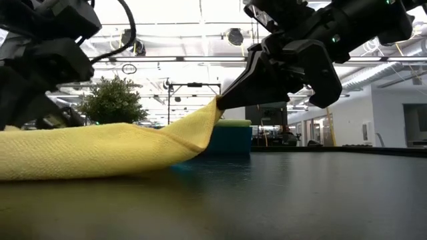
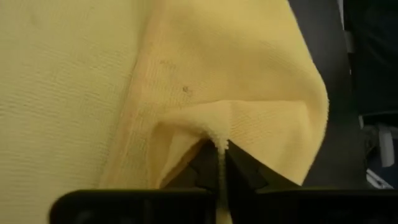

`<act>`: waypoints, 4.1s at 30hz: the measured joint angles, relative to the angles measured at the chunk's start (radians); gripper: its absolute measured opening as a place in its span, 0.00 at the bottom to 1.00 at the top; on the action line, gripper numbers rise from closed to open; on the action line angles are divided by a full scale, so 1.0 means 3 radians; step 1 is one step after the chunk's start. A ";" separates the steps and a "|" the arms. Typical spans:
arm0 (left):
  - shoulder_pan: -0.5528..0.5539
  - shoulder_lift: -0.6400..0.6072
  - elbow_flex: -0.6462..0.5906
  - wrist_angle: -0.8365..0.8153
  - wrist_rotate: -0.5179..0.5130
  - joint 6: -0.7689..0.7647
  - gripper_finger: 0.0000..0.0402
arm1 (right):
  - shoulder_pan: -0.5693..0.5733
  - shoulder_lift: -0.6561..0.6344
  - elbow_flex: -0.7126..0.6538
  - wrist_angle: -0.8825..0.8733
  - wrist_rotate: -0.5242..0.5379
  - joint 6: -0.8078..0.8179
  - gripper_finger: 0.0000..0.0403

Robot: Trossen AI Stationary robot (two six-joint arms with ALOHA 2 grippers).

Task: Fold microfiber towels
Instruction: Fold the yellow microfiber towel

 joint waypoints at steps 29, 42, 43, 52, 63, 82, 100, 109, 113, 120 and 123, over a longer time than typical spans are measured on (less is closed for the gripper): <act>-0.0862 -0.0342 0.1098 -0.1021 -0.2373 0.1195 0.00 | 0.0161 -0.0942 0.0000 -0.0840 0.1218 0.0350 0.44; -0.1058 0.0576 0.1095 0.0126 -0.2699 0.1208 0.00 | -0.0063 -0.0587 -0.0002 0.0407 -0.0160 0.0027 0.50; -0.1046 0.0588 0.1095 0.0199 -0.2722 0.1194 0.00 | -0.0090 -0.0573 -0.0001 0.0478 -0.0221 0.0018 0.50; -0.1047 0.0601 0.1095 0.0339 -0.2778 0.1189 0.01 | -0.0205 -0.0278 0.0000 0.0793 -0.0373 0.0256 0.49; -0.1099 0.0602 0.1095 0.0299 -0.2797 0.1224 0.02 | -0.0214 -0.0046 -0.0001 0.1143 -0.0528 0.0367 0.49; -0.1316 0.0602 0.1071 0.0360 -0.2533 0.1320 0.01 | -0.0135 -0.0048 -0.0001 0.1274 -0.1110 0.0751 0.49; -0.1322 0.0938 0.1011 0.0808 -0.1515 0.1959 0.02 | -0.0477 0.0566 0.0199 0.1436 -0.1456 0.0988 0.49; -0.1086 0.1028 0.1010 0.0776 -0.1918 0.1782 0.01 | -0.0534 0.0617 0.0237 0.1433 -0.1483 0.1027 0.49; -0.1012 0.1028 0.1010 0.0766 -0.1924 0.1690 0.03 | -0.0533 0.0611 0.0237 0.1435 -0.1482 0.1026 0.49; -0.0993 0.1028 0.1010 0.0750 -0.1924 0.1644 0.01 | -0.0532 0.0610 0.0237 0.1435 -0.1482 0.1036 0.49; -0.0993 0.1028 0.1010 0.0772 -0.1928 0.1652 0.03 | -0.0532 0.0610 0.0237 0.1436 -0.1481 0.1038 0.49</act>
